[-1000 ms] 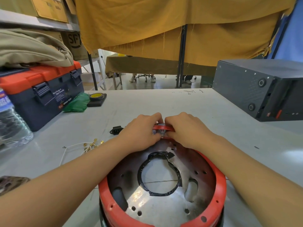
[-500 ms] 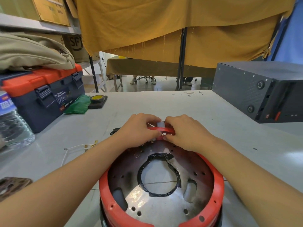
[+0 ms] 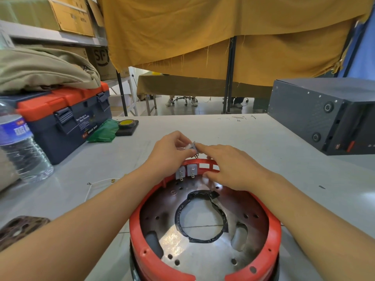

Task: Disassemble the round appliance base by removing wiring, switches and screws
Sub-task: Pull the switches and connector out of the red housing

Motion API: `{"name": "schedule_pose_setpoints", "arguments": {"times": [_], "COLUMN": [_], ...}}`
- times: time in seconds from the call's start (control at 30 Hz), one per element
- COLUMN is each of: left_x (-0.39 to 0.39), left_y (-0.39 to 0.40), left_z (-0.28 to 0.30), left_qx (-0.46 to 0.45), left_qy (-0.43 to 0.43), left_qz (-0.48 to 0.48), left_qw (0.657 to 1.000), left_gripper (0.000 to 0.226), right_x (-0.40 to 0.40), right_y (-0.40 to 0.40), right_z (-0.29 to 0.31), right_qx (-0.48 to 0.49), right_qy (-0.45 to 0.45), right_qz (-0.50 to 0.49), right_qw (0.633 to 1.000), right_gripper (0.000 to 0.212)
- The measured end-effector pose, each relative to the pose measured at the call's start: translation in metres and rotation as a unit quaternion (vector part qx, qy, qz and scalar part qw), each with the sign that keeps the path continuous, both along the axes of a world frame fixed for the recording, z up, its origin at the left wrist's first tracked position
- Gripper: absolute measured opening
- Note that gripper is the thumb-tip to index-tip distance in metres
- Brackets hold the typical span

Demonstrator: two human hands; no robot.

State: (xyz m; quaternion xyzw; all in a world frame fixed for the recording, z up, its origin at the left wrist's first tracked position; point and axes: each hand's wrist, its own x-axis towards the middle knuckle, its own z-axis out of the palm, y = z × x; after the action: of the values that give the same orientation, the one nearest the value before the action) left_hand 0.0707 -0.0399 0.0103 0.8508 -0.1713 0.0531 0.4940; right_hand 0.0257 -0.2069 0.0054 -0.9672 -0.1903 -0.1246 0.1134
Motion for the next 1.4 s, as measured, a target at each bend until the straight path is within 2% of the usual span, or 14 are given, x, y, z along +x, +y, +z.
{"name": "schedule_pose_setpoints", "arguments": {"times": [0.1,0.23,0.37,0.43,0.53,0.67,0.83,1.07,1.4], "left_x": [-0.002,-0.002,-0.001,0.004,0.016,0.034,0.048,0.057,0.061], "left_y": [0.001,0.002,0.006,0.012,0.030,0.051,0.046,0.040,0.060], "left_z": [0.001,0.003,0.006,0.009,0.015,0.015,0.003,-0.030,-0.040], "left_qx": [-0.004,-0.026,-0.092,-0.094,-0.049,0.071,0.186,0.248,0.262], "left_qy": [0.001,-0.013,0.018,0.023,0.022,0.007,-0.028,-0.045,-0.064], "left_qz": [-0.003,0.002,-0.010,-0.017,-0.002,0.013,-0.044,-0.080,-0.050], "left_qw": [1.000,1.000,0.996,0.995,0.999,0.997,0.981,0.964,0.962], "left_gripper": [0.014,0.013,0.015,0.021,0.025,0.026,0.042,0.031,0.042], "right_x": [0.000,-0.001,0.000,0.000,0.001,0.000,0.000,-0.001,-0.002], "right_y": [0.001,0.001,0.001,0.001,0.001,0.001,0.001,0.002,0.002], "right_z": [0.000,0.000,-0.001,-0.001,-0.001,0.000,-0.001,0.000,0.001], "right_qx": [-0.010,-0.017,-0.044,-0.047,-0.042,-0.042,-0.047,-0.051,-0.052], "right_qy": [0.008,0.002,0.019,0.021,0.025,0.027,0.030,0.033,0.042], "right_qz": [-0.007,-0.018,-0.034,-0.031,-0.031,-0.032,-0.038,-0.040,-0.036], "right_qw": [1.000,1.000,0.998,0.998,0.998,0.998,0.998,0.997,0.997], "right_gripper": [0.072,0.065,0.042,0.030,0.026,0.028,0.028,0.027,0.026]}}
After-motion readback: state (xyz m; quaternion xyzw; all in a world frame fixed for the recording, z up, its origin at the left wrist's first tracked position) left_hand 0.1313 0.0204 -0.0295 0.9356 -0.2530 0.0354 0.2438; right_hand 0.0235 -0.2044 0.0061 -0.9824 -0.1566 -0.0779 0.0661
